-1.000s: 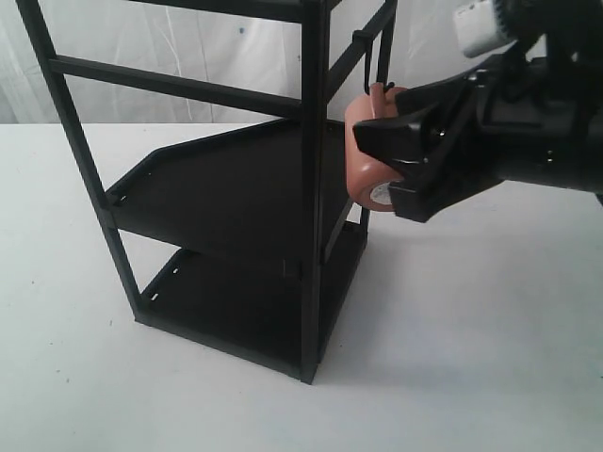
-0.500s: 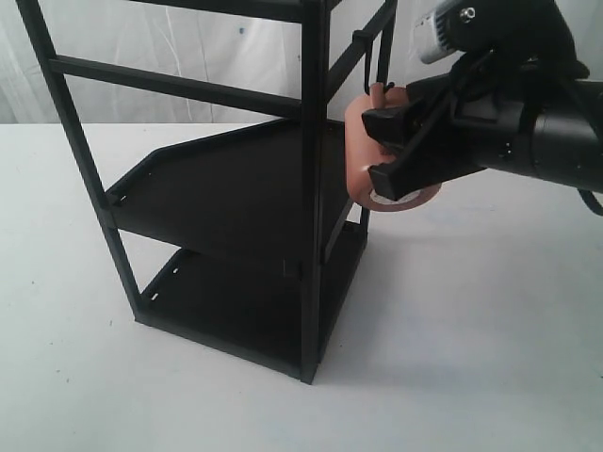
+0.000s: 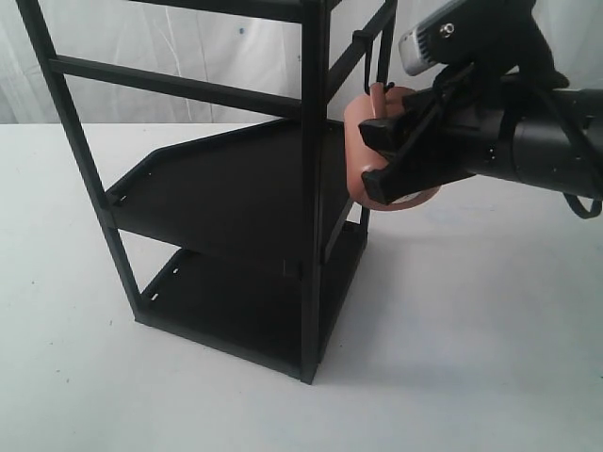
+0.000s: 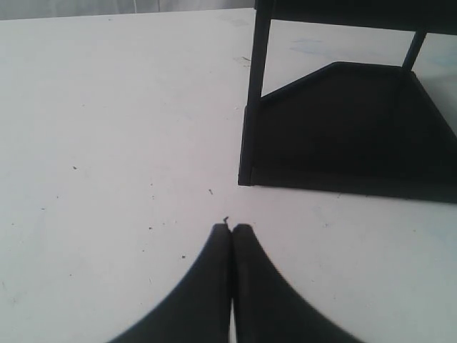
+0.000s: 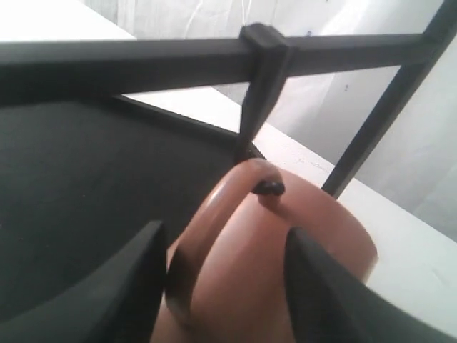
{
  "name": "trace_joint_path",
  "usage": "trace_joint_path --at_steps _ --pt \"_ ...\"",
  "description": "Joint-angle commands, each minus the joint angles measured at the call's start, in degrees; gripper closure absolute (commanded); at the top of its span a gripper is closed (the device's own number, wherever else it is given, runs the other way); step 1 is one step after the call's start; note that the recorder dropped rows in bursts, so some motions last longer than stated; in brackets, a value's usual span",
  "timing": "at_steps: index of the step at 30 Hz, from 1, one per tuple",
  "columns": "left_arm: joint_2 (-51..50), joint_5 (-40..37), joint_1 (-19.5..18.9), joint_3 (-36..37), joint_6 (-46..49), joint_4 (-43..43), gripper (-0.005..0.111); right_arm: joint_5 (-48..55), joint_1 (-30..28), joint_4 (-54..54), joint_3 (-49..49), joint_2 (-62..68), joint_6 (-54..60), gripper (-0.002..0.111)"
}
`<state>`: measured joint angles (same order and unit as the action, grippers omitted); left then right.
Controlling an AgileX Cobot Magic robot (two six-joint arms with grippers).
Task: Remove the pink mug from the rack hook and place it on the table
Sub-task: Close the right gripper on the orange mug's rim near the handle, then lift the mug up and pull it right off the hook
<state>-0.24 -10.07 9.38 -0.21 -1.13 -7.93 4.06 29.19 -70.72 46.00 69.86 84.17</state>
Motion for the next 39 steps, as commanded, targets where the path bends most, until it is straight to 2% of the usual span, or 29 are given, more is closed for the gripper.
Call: trace_joint_path --at_steps 1,16,19,25,26,32,39 --pt "0.2 0.2 -0.1 0.2 -0.1 -0.2 0.107 -0.6 0.1 -0.3 0.2 1.2 0.6 0.060" --pt "0.2 0.2 -0.1 0.2 -0.1 -0.2 0.107 -1.9 0.1 -0.8 4.2 5.7 0.4 0.062" --pt "0.2 0.2 -0.1 0.2 -0.1 -0.2 0.107 -2.1 0.1 -0.8 4.2 5.7 -0.4 0.072" --pt "0.2 0.2 -0.1 0.2 -0.1 -0.2 0.107 -2.0 0.1 -0.8 4.2 5.7 -0.4 0.106" --pt "0.2 0.2 -0.1 0.2 -0.1 -0.2 0.107 -2.0 0.1 -0.8 4.2 5.7 -0.4 0.108" --pt "0.2 0.2 -0.1 0.2 -0.1 -0.2 0.107 -2.1 0.1 -1.3 4.2 5.4 -0.4 0.108" --pt "0.2 0.2 -0.1 0.2 -0.1 -0.2 0.107 -7.7 0.1 -1.5 2.7 1.5 -0.5 0.108"
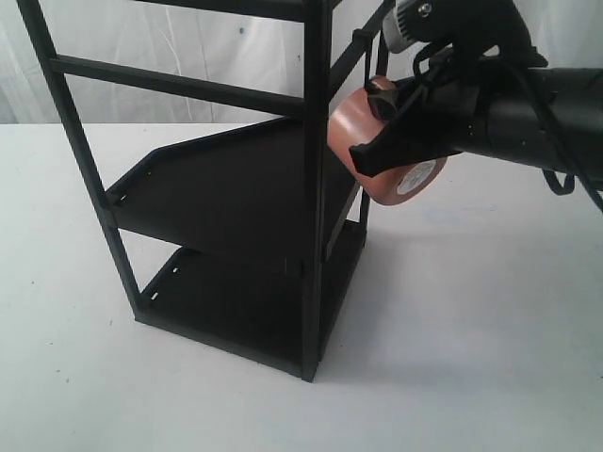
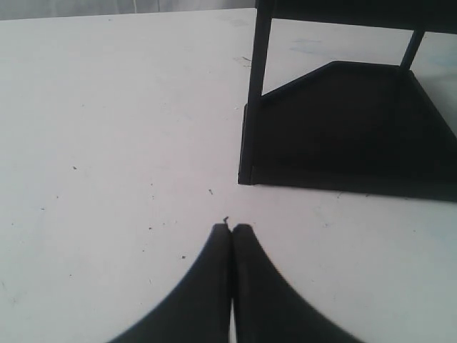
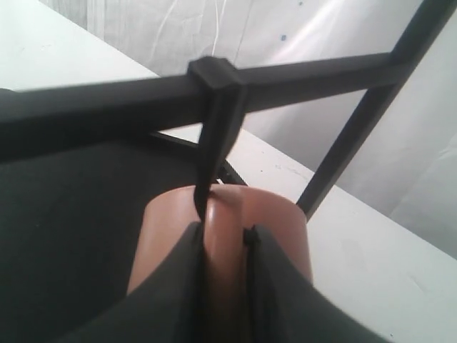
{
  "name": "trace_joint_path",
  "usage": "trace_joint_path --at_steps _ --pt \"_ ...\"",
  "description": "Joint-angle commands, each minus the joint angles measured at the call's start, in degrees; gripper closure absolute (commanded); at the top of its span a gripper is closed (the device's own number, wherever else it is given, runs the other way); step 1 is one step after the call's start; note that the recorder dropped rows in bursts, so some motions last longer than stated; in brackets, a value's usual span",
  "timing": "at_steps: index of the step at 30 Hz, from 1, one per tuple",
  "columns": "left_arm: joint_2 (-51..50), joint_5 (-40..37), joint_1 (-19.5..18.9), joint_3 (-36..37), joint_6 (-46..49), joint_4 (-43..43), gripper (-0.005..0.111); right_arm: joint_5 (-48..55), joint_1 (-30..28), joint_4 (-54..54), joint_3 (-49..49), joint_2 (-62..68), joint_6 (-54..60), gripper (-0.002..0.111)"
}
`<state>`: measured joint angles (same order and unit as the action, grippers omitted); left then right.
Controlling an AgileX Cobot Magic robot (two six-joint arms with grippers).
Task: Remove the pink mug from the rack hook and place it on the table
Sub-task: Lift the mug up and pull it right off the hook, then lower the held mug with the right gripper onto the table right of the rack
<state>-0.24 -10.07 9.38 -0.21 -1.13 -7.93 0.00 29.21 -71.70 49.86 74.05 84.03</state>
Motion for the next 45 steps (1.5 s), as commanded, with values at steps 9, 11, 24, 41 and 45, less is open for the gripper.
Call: trace_joint_path --at_steps 9,11,24,41,45 --pt "0.2 0.2 -0.1 0.2 -0.1 -0.2 0.107 -6.9 0.1 -0.5 -2.6 -4.4 -0.4 0.108" --pt "0.2 0.2 -0.1 0.2 -0.1 -0.2 0.107 -8.9 0.1 -0.6 -2.6 -4.5 -0.4 0.108" --pt "0.2 0.2 -0.1 0.2 -0.1 -0.2 0.107 -44.7 0.1 35.7 -22.5 -4.7 -53.1 0.108" --pt "0.2 0.2 -0.1 0.2 -0.1 -0.2 0.107 -70.0 0.1 48.5 -29.4 27.2 -69.5 0.108" --pt "0.2 0.2 -0.1 0.2 -0.1 -0.2 0.107 -70.0 0.0 49.0 -27.7 31.7 -69.5 0.108"
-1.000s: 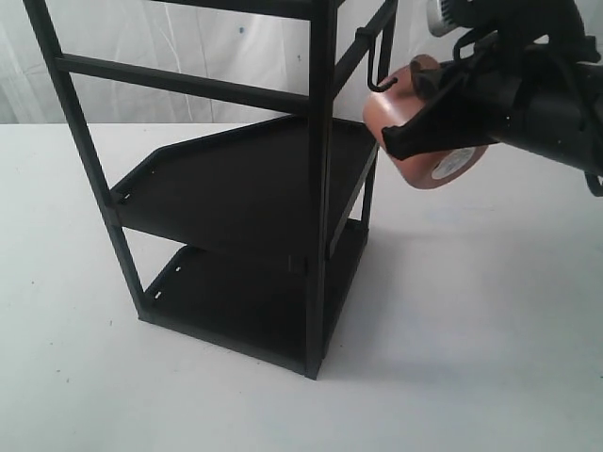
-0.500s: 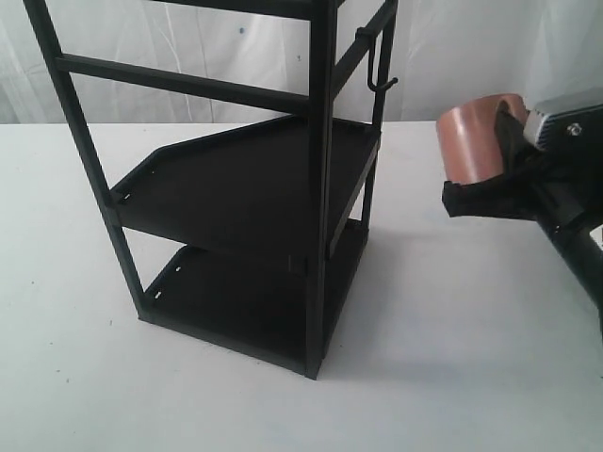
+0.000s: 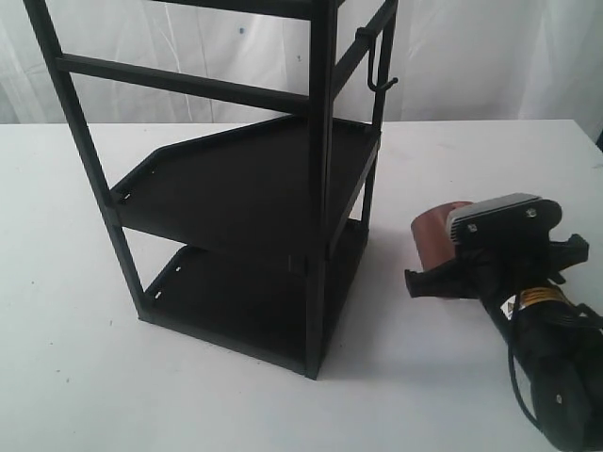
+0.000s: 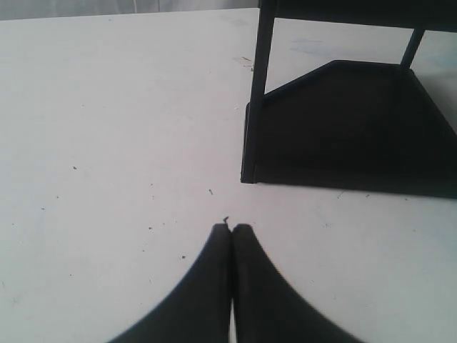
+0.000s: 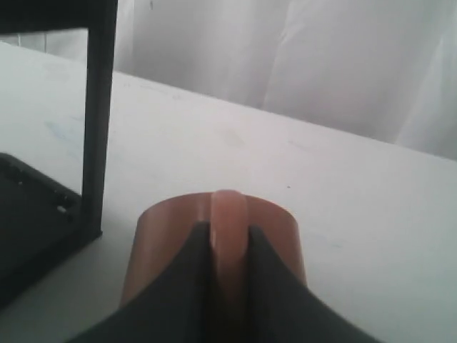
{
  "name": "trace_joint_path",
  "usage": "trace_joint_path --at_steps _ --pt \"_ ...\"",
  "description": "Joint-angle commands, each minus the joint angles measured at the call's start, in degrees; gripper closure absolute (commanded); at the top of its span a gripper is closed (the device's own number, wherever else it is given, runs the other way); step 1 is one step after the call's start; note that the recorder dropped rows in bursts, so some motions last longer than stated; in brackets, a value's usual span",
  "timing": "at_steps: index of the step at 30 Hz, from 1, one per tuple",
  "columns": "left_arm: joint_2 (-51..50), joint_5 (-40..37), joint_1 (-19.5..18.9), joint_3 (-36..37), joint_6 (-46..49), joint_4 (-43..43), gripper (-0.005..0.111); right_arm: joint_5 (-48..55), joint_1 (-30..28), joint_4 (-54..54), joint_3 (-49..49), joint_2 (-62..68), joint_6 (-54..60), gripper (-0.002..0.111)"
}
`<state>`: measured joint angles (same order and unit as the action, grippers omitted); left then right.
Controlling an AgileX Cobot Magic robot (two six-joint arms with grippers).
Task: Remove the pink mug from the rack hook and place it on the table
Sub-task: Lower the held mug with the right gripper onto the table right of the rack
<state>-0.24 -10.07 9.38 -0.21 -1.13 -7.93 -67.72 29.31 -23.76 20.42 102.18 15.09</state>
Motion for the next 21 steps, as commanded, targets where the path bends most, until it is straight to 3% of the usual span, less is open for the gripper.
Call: trace_joint_path --at_steps 1,7,14,21 --pt "0.2 0.2 -0.1 0.2 -0.1 -0.2 0.107 -2.2 -0.1 1.1 2.3 4.5 -0.6 0.108" --pt "0.2 0.2 -0.1 0.2 -0.1 -0.2 0.107 -2.2 -0.8 1.2 6.4 7.3 0.1 0.108" --pt "0.2 0.2 -0.1 0.2 -0.1 -0.2 0.107 -2.2 -6.3 4.5 11.4 10.3 0.1 0.108" --pt "0.2 0.2 -0.1 0.2 -0.1 -0.2 0.107 -2.2 -8.3 6.9 10.8 13.6 -2.8 0.108"
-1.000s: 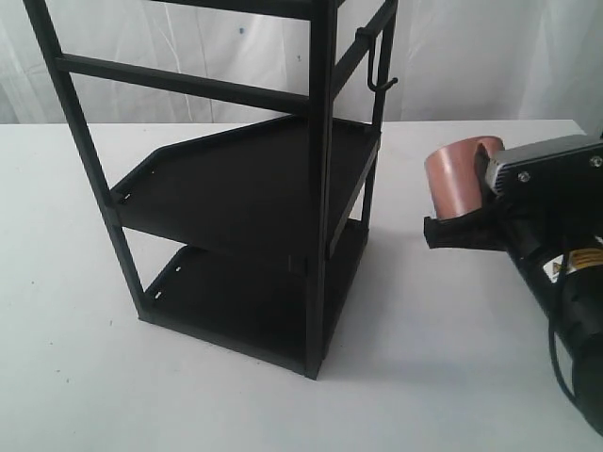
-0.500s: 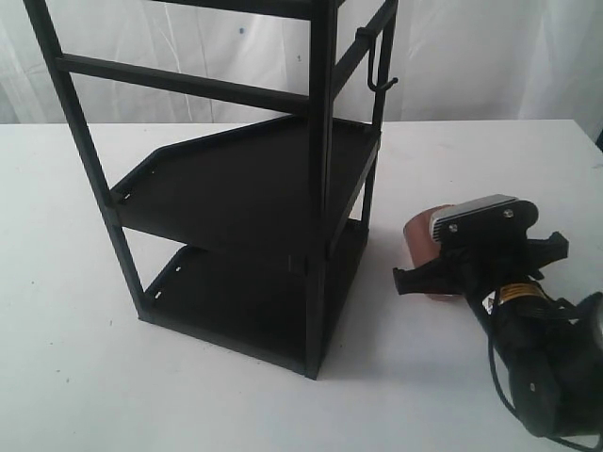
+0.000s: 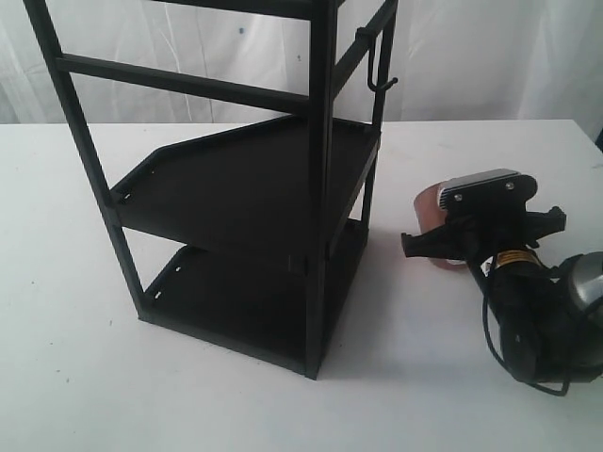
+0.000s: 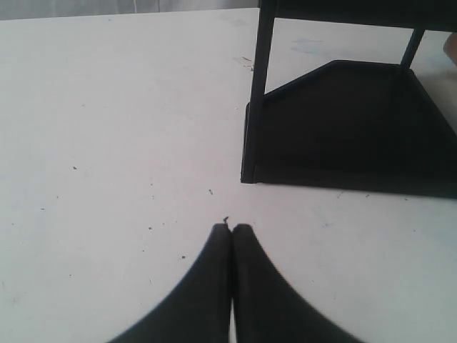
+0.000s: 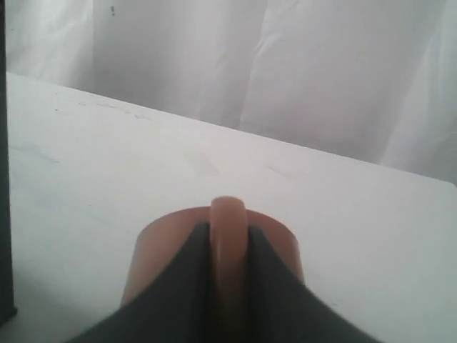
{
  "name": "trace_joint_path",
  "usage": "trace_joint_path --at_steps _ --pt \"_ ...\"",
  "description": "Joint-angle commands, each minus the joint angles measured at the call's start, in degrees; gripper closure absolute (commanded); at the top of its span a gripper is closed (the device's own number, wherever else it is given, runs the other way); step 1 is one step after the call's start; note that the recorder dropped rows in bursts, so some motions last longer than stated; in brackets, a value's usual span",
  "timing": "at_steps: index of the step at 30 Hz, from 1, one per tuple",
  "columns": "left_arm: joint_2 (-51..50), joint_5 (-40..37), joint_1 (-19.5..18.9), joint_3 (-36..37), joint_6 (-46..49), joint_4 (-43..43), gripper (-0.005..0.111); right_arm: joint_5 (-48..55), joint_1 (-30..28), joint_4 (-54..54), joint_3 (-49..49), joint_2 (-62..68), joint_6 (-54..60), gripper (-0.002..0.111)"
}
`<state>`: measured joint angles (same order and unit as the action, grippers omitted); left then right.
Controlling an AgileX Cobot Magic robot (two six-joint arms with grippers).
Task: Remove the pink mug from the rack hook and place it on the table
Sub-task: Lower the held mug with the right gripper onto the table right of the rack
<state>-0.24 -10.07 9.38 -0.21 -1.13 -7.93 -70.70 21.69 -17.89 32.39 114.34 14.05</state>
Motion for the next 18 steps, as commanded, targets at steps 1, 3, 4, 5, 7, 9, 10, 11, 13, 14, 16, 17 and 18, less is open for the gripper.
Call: trace_joint_path --at_steps 1,3,4,5,7,9,10,11,13,14,16,17,18 --pt "0.2 0.2 -0.1 0.2 -0.1 -0.2 0.107 0.7 -0.7 1.3 -1.8 1.5 -2.5 0.108" --pt "0.2 0.2 -0.1 0.2 -0.1 -0.2 0.107 0.7 -0.7 2.8 -3.5 1.5 -3.9 0.108" --pt "0.2 0.2 -0.1 0.2 -0.1 -0.2 0.107 0.7 -0.7 3.1 -4.4 1.5 -4.0 0.108" --pt "0.2 0.2 -0.1 0.2 -0.1 -0.2 0.107 0.7 -0.7 3.2 -5.4 1.5 -4.2 0.108" --pt "0.2 0.2 -0.1 0.2 -0.1 -0.2 0.107 0.7 -0.7 3.2 -6.9 1.5 -4.2 0.108" --pt "0.2 0.2 -0.1 0.2 -0.1 -0.2 0.107 0.7 -0.7 2.7 -8.0 1.5 -3.9 0.108" --pt "0.2 0.2 -0.1 0.2 -0.1 -0.2 0.107 0.7 -0.7 2.3 -8.5 1.5 -3.7 0.108" --pt "0.2 0.2 -0.1 0.2 -0.1 -0.2 0.107 0.7 -0.7 2.3 -8.9 1.5 -3.7 0.108" --pt "0.2 0.2 -0.1 0.2 -0.1 -0.2 0.107 0.7 -0.7 3.5 -9.5 1.5 -3.7 0.108" --pt "0.2 0.2 -0.1 0.2 -0.1 -0.2 0.107 0.7 -0.7 4.7 -9.7 1.5 -3.7 0.108" --pt "0.2 0.2 -0.1 0.2 -0.1 -0.2 0.107 0.7 -0.7 5.6 -10.0 1.5 -3.7 0.108" --pt "0.2 0.2 -0.1 0.2 -0.1 -0.2 0.107 0.7 -0.7 5.7 -10.2 1.5 -3.7 0.108" --pt "0.2 0.2 -0.1 0.2 -0.1 -0.2 0.107 0.7 -0.7 5.7 -10.2 1.5 -3.7 0.108"
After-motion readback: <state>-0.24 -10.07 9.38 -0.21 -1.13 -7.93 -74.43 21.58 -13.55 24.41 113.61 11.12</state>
